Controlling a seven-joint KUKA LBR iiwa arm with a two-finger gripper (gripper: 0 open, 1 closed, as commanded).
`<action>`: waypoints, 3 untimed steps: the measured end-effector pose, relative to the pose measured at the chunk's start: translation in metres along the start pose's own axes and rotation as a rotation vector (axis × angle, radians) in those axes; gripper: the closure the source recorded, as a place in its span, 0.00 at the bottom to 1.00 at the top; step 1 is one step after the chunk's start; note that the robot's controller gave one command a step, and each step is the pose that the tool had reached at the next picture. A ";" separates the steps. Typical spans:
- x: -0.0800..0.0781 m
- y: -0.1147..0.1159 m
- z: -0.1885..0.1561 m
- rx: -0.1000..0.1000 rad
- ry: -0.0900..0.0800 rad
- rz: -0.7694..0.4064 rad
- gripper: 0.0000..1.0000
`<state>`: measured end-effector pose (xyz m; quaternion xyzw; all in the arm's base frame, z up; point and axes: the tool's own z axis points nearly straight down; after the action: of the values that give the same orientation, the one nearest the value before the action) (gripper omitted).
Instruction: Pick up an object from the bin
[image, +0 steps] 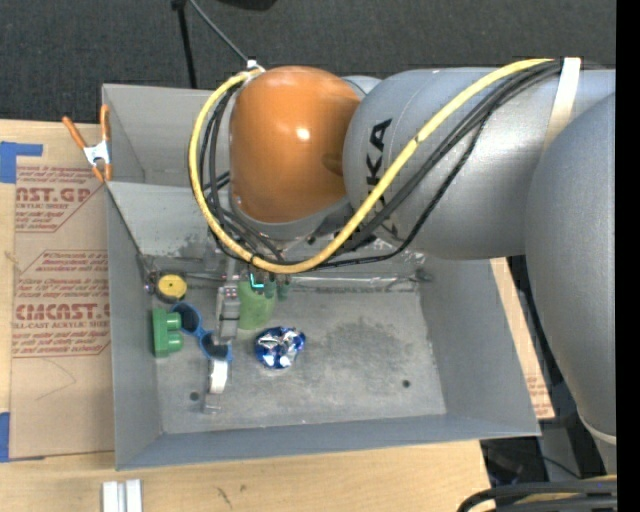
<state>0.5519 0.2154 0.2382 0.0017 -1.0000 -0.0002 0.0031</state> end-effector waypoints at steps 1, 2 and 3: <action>0.052 -0.036 0.173 0.001 0.001 -0.127 0.00; 0.065 -0.029 0.138 0.000 -0.008 -0.319 0.00; 0.059 -0.033 0.139 0.002 -0.007 -0.458 0.00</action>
Offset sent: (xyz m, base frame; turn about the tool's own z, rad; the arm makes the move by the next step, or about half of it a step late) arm -0.0497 -0.0361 -0.1682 -0.1244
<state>0.4925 0.1824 0.0997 0.2285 -0.9736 -0.0001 -0.0007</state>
